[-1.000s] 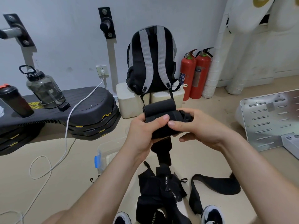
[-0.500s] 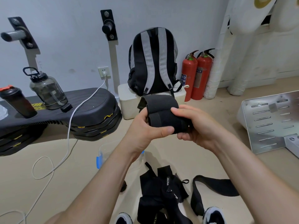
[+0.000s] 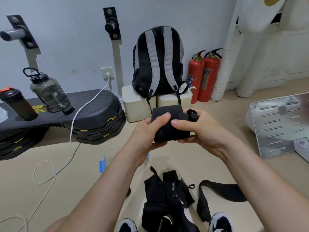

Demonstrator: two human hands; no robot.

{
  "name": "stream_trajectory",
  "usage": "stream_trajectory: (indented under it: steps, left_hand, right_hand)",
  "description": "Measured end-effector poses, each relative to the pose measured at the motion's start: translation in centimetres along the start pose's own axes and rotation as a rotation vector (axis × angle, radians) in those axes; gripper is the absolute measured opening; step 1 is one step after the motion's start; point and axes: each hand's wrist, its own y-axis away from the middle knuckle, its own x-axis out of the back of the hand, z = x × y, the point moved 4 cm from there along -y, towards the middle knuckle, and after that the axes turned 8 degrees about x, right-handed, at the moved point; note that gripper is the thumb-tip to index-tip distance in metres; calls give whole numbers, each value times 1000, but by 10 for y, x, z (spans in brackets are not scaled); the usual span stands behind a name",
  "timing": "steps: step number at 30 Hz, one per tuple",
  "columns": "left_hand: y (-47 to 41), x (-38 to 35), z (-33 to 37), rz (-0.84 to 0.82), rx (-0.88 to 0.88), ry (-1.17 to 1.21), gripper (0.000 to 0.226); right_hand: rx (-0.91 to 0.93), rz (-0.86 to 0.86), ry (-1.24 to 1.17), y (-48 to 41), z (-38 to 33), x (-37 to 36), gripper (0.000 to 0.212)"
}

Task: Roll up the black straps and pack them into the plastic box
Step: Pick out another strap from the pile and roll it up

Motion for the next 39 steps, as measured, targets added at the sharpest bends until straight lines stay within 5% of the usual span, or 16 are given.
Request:
stream_trajectory:
  steps: [4, 10, 14, 19, 29, 34, 39]
  left_hand:
    - [0, 2, 6, -176, -156, 208, 52]
    - [0, 5, 4, -66, -243, 273, 47]
    - [1, 6, 7, -103, -259, 169, 48]
    - [6, 10, 10, -322, -248, -95, 79]
    - [5, 6, 9, -97, -306, -69, 50]
    - [-4, 6, -2, 120, -173, 209, 31]
    - [-1, -2, -2, -15, -125, 334, 31]
  right_hand:
    - [7, -9, 24, 1, 1, -2, 30]
    - [-66, -1, -68, 3, 8, -12, 29]
    - [-80, 3, -105, 3, 5, -13, 25]
    - [-113, 27, -112, -1, 3, -5, 12]
    - [-27, -34, 170, 3, 1, -7, 25]
    - [87, -196, 182, 8, 1, -15, 48]
    - [81, 42, 150, 1, 4, -12, 17]
